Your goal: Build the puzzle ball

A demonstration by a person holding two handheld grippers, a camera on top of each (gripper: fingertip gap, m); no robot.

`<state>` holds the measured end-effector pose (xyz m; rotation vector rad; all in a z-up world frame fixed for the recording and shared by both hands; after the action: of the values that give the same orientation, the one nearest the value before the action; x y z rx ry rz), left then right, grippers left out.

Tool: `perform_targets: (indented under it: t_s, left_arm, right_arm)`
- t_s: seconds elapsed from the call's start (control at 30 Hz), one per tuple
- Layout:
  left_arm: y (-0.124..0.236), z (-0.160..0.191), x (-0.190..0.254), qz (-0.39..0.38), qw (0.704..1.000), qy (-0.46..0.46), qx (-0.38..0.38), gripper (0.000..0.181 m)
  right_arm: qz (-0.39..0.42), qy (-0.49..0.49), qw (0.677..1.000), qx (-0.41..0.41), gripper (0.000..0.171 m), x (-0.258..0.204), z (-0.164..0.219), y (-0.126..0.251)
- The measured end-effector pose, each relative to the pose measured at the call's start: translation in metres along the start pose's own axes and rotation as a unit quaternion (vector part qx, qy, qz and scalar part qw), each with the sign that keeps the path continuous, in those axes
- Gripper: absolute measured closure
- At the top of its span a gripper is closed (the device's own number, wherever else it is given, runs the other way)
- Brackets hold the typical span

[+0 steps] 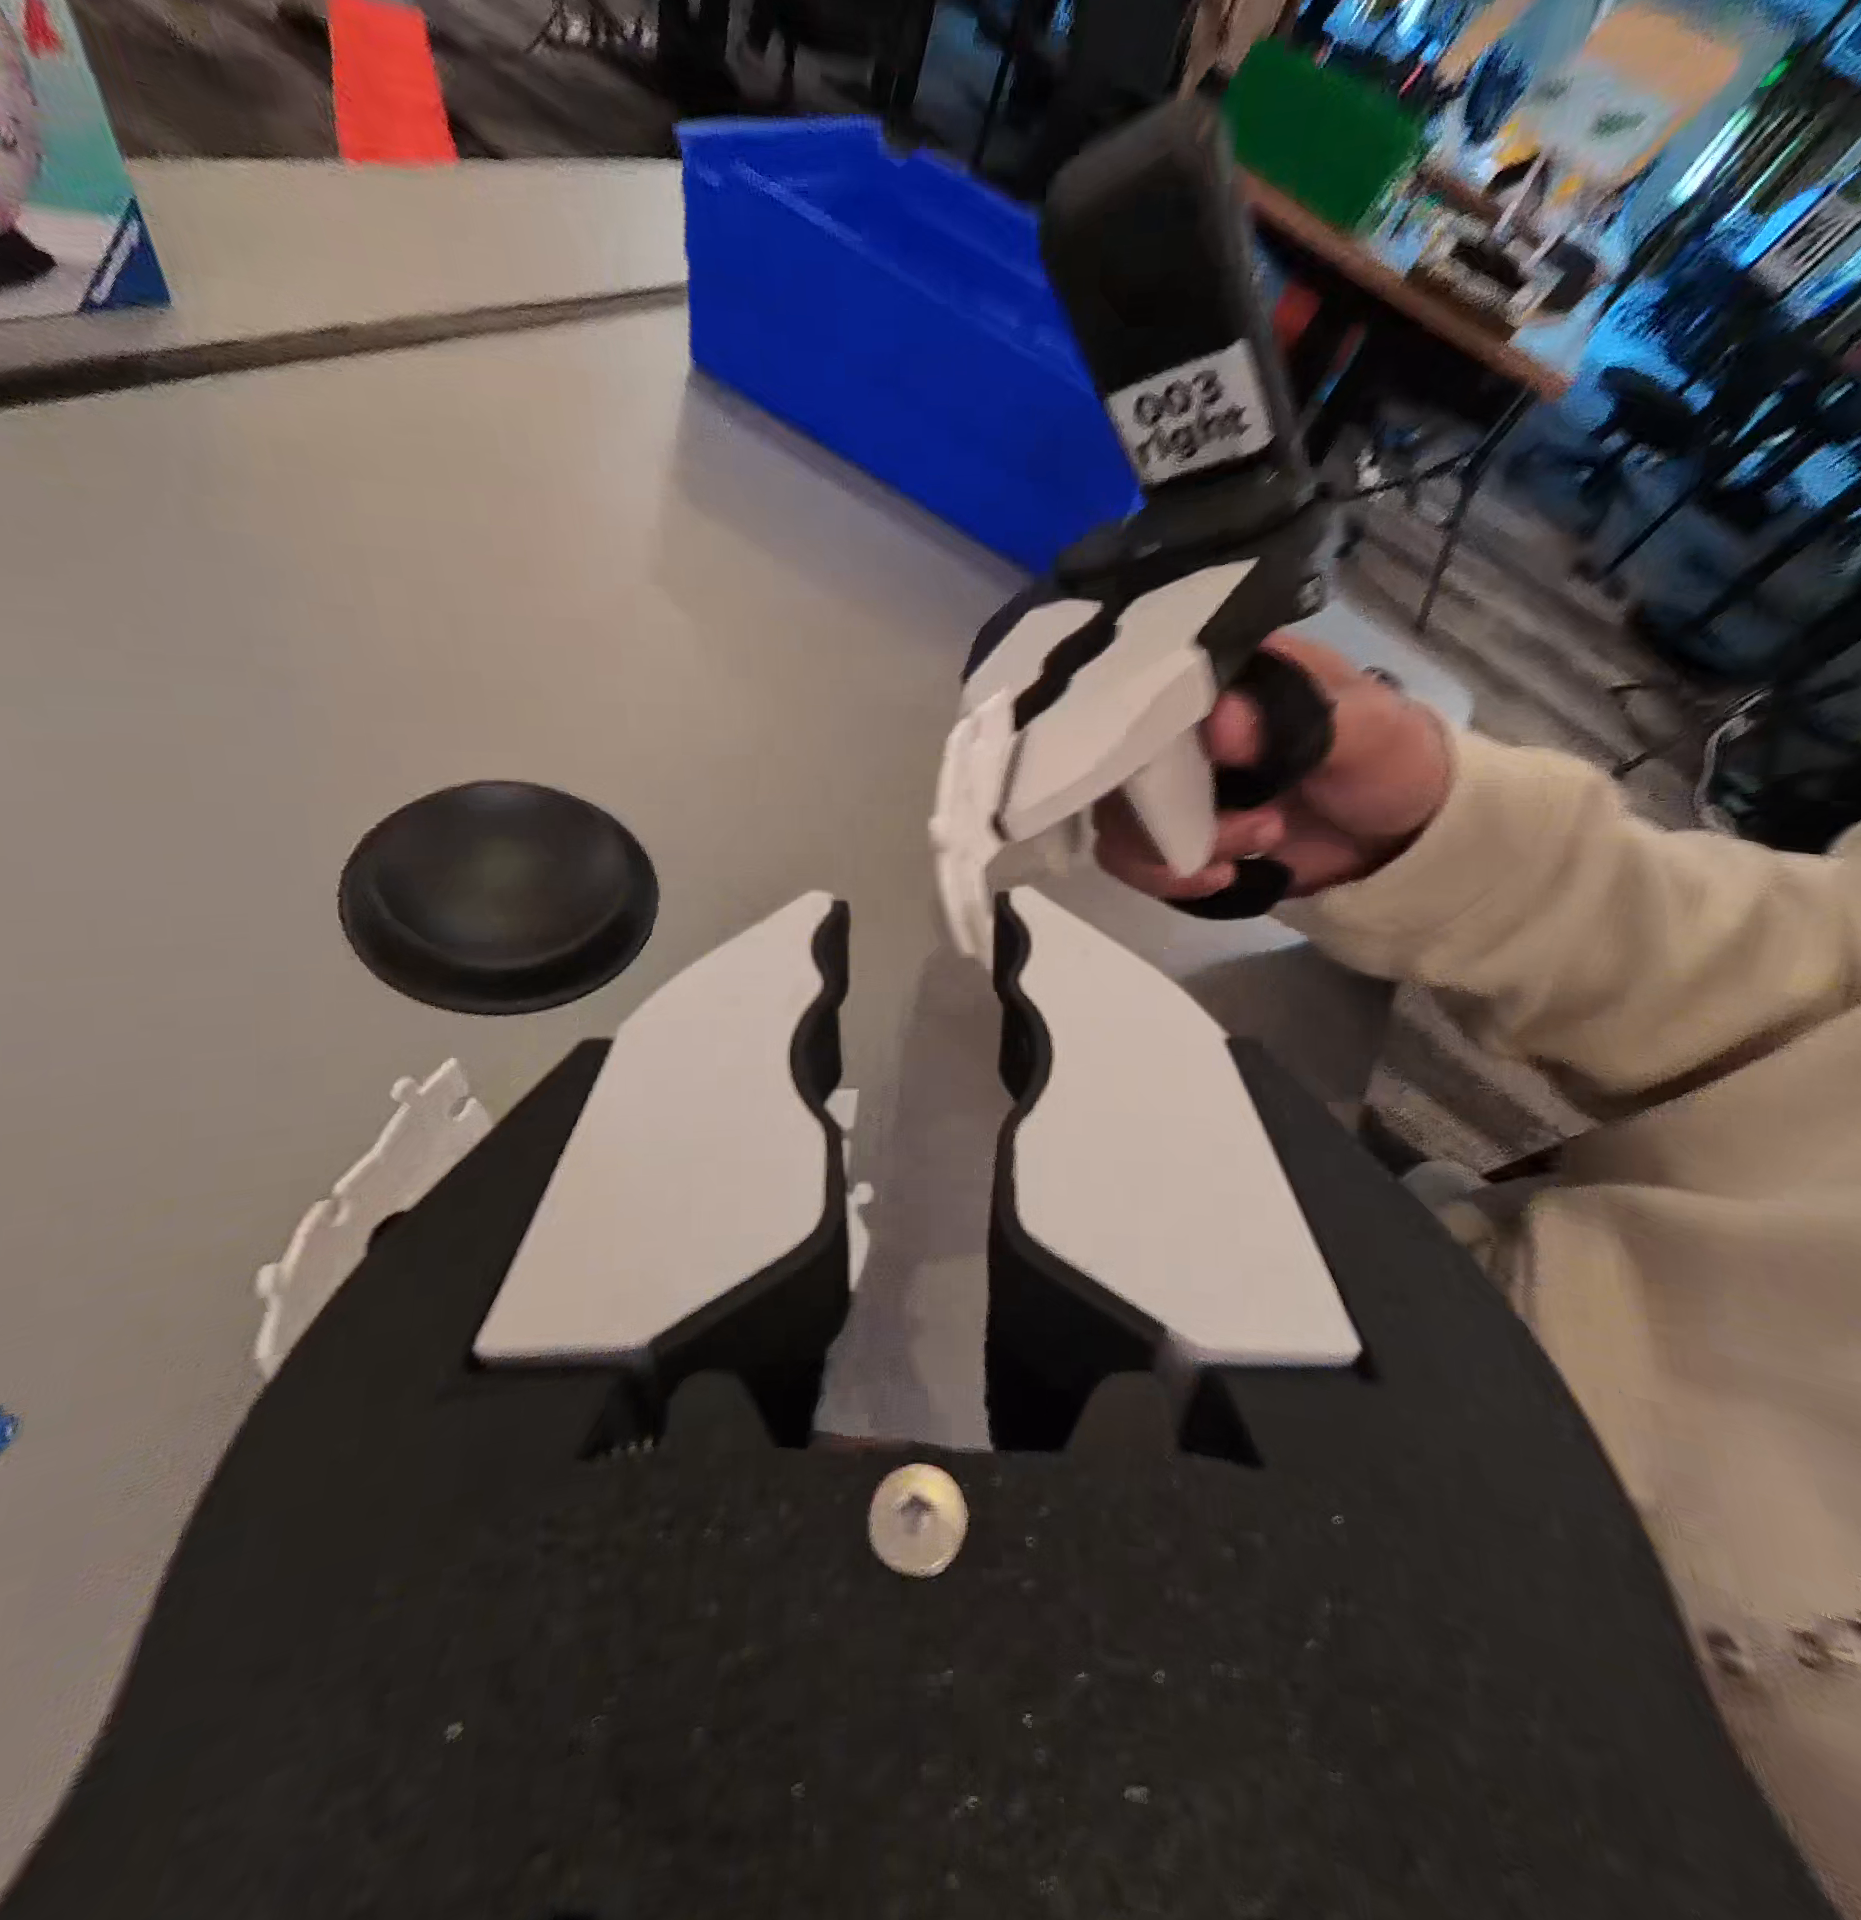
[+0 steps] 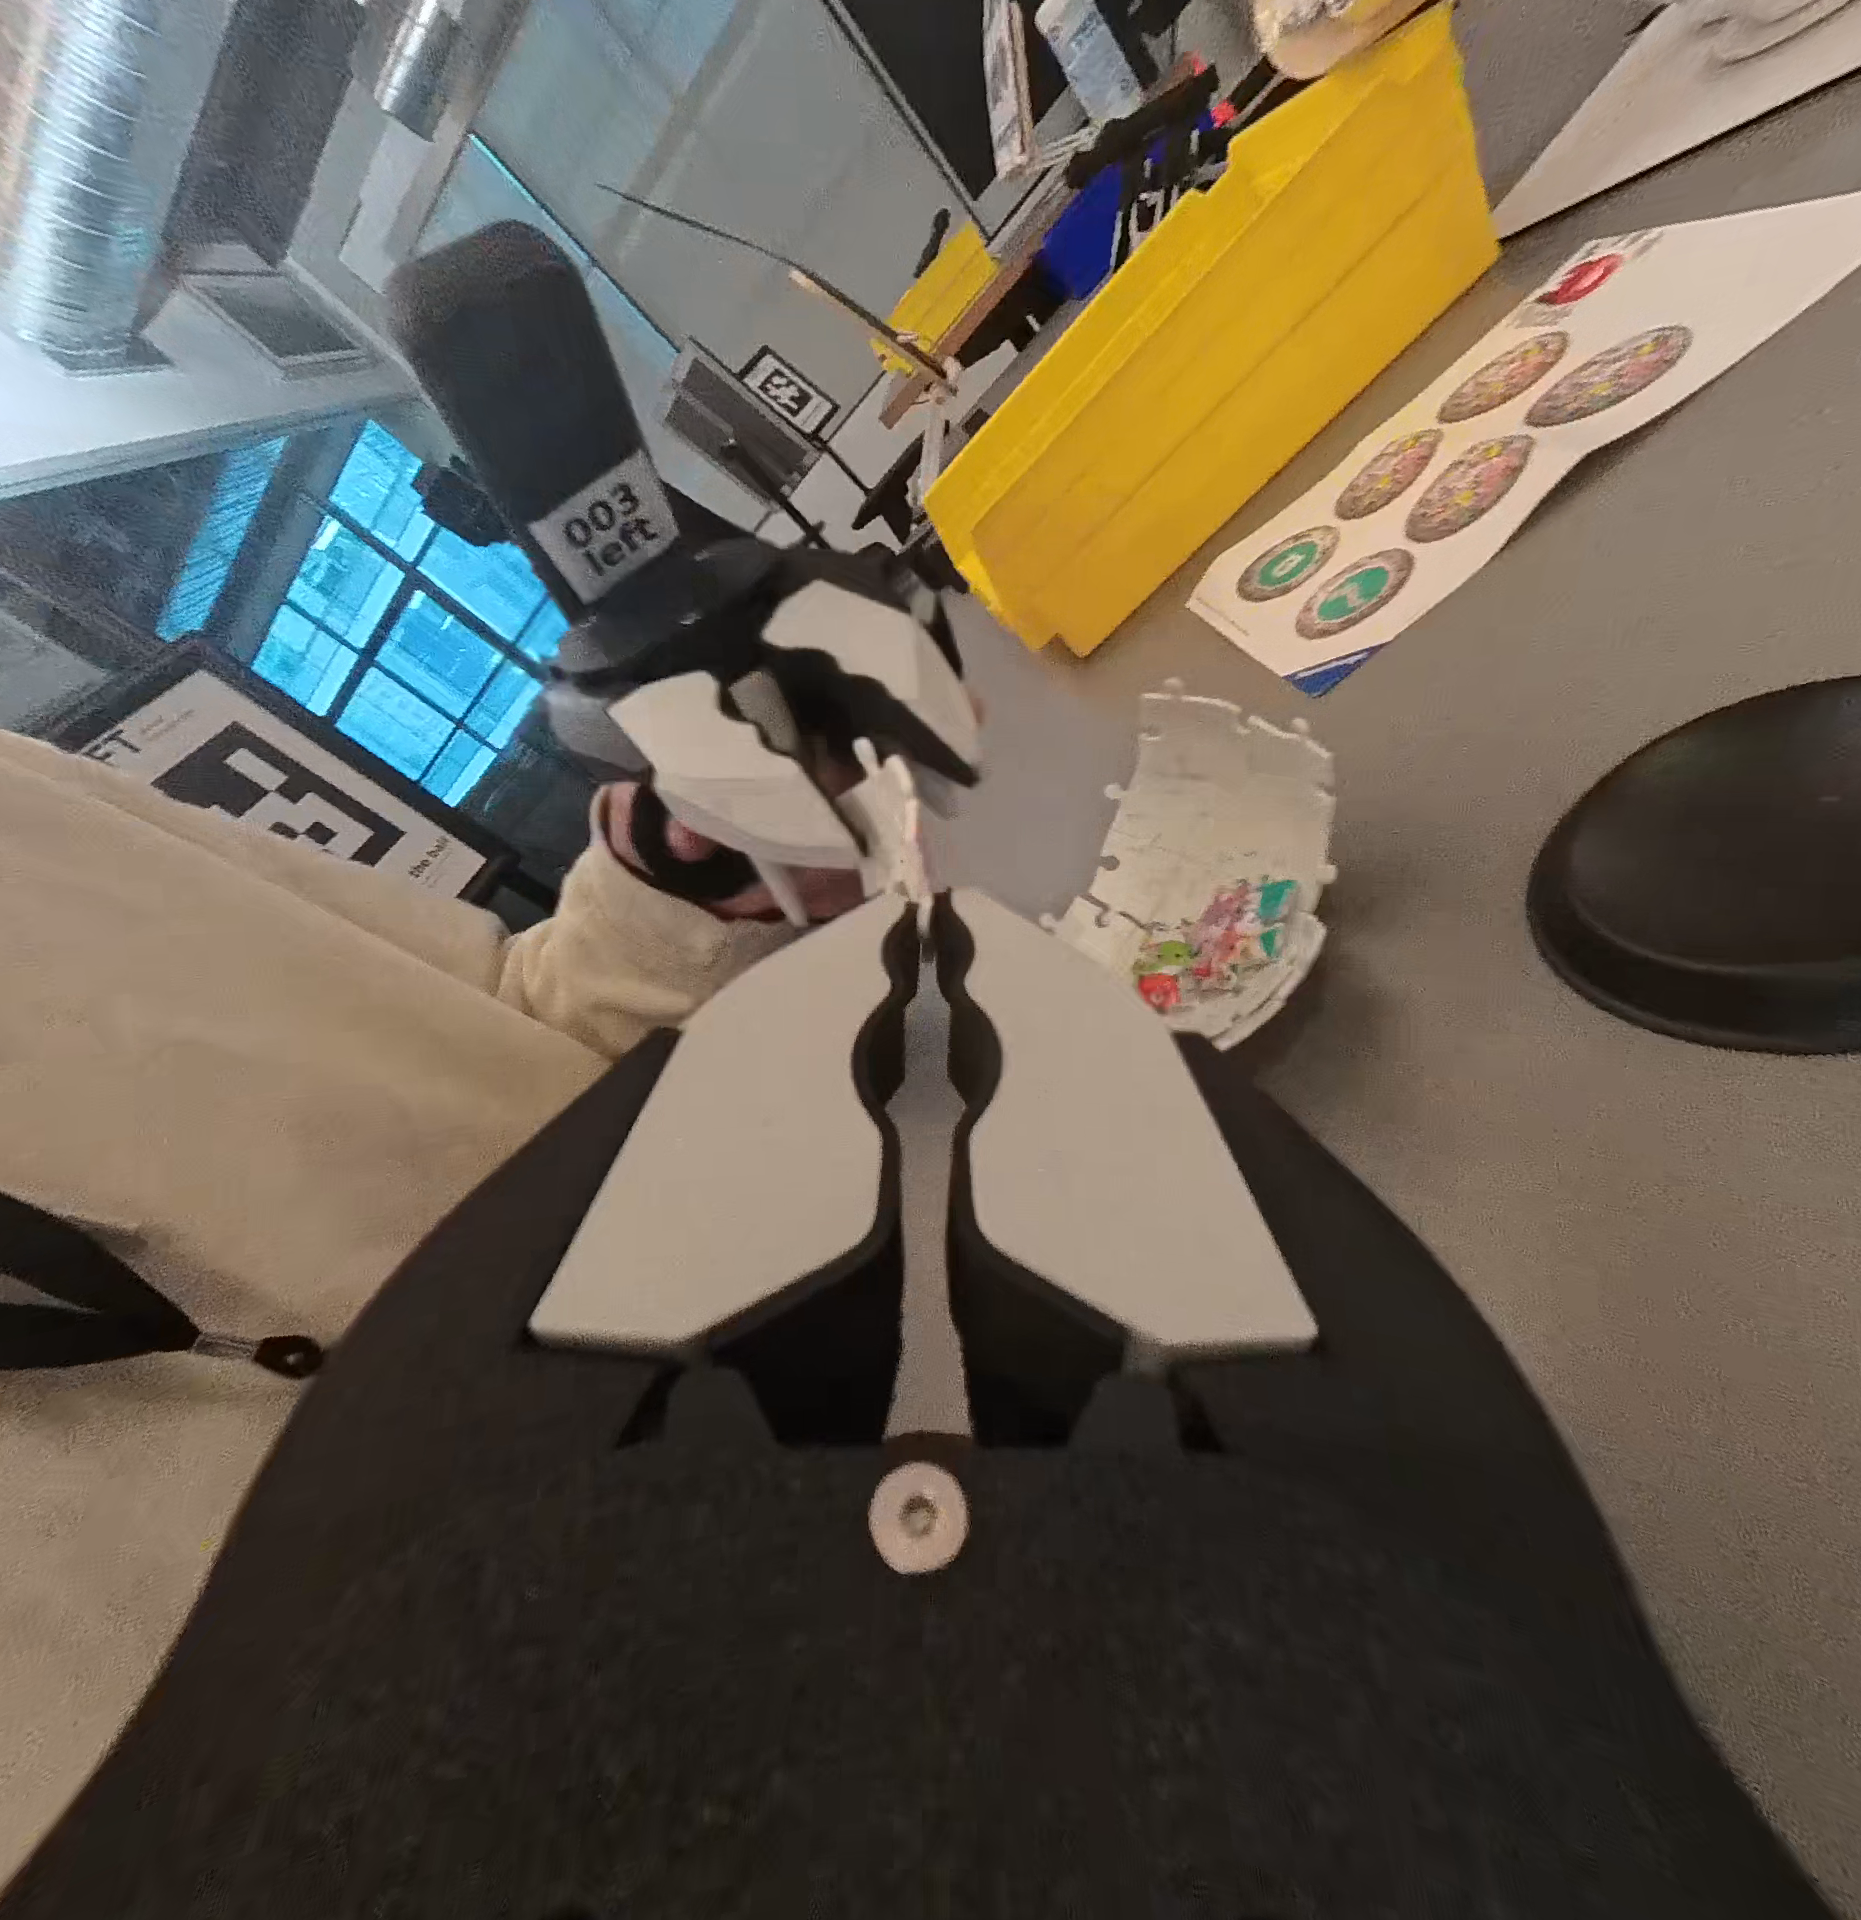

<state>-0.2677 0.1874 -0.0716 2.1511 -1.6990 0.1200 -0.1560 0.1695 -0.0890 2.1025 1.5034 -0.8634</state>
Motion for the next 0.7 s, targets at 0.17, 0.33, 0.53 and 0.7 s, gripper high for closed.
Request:
perform_targets:
  t_s: [0.17,0.33,0.53,0.7]
  left_arm:
    - [-0.005,-0.001,0.015,0.111,0.992,0.023,0.057,0.179]
    - [-0.006,-0.017,0.031,0.262,0.956,0.083,0.101,0.180]
    - [0.001,-0.025,0.007,0.178,0.972,0.086,0.126,0.180]
    - [0.009,-0.011,0.002,0.091,0.991,0.041,0.086,0.179]
  right_arm:
    - [-0.093,-0.062,0.994,0.005,0.169,-0.007,0.002,0.006]
    - [-0.318,-0.240,0.917,0.020,0.169,-0.024,0.005,0.006]
    - [0.011,0.015,1.000,0.019,0.169,0.004,-0.027,0.048]
    - [0.622,0.269,0.734,-0.044,0.169,0.040,-0.102,0.258]
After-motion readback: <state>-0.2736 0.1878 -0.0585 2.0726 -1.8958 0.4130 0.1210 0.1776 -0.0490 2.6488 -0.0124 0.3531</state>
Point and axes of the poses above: each gripper's, where its closed fingertips meet, y back along the fingers, z out of its underside, x = y × z across the jaws, the point moved 5 cm from there along y, back along the fingers, and after that the axes turned 8 degrees about x, right-handed, at the moved point
